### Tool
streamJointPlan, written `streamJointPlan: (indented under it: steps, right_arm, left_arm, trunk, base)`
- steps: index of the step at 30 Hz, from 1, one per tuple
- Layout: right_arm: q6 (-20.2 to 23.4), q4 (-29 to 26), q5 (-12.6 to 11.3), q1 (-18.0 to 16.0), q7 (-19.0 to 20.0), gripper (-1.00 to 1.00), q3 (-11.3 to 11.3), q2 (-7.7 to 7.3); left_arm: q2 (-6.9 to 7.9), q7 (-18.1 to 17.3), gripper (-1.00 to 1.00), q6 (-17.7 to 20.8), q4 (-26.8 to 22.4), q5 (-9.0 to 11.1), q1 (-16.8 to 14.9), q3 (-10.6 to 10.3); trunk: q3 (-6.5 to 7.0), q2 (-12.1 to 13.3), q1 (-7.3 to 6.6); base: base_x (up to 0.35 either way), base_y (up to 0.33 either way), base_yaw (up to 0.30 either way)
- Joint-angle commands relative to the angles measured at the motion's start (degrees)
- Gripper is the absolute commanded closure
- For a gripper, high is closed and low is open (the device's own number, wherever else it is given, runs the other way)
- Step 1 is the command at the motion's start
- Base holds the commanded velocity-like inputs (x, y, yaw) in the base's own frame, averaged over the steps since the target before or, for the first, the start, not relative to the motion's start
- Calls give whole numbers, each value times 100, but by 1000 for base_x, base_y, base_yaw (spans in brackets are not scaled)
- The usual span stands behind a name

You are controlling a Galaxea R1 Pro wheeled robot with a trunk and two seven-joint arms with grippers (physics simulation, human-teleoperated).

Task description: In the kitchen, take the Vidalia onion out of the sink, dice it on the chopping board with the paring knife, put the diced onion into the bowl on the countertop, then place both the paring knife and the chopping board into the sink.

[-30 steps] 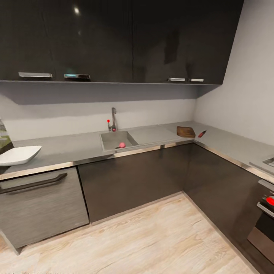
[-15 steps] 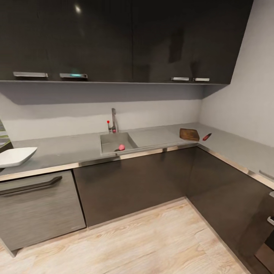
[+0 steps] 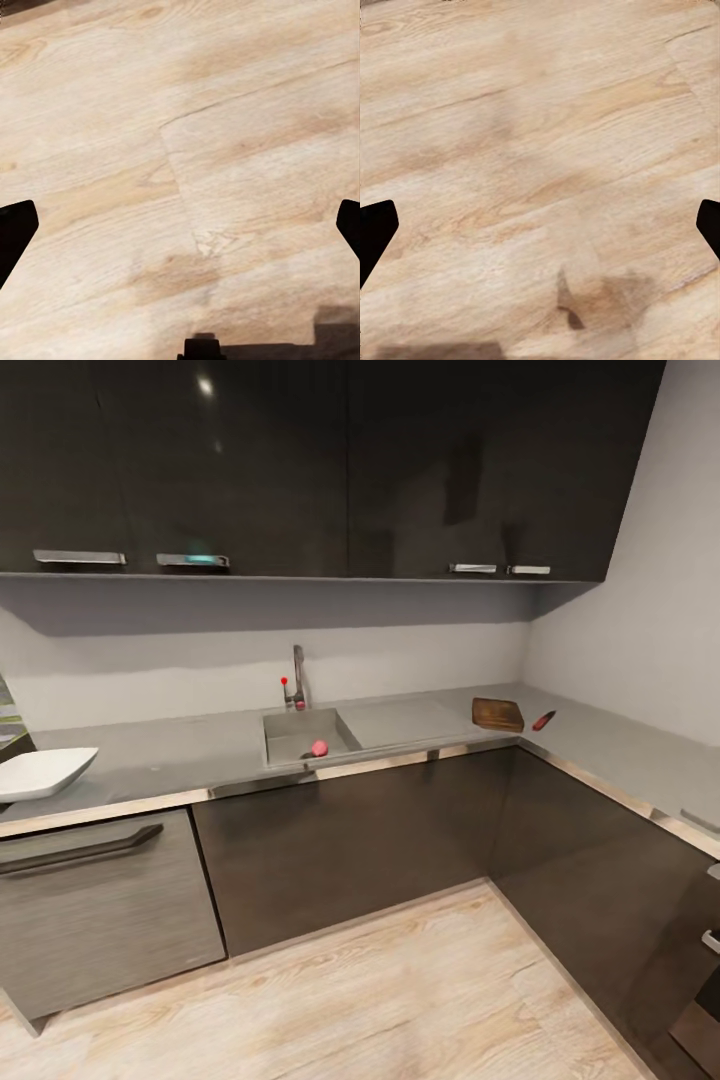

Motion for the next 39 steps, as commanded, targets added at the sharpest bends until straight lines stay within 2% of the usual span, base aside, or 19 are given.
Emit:
streamJointPlan:
  steps: [1,39]
  right_arm:
    - [-16,3,6,-3,-25,-100,4,1]
    - [-7,10,10,-3,-22,-100,13,-1]
  left_arm:
    - [0,2,-100,-10,-5,0,1,3]
    - [0,2,-100,-10,0,0,0,-14]
  trunk:
    - [14,39,-23]
    - [696,1563,-857]
  base:
    - [0,0,0]
    - [0,0,0]
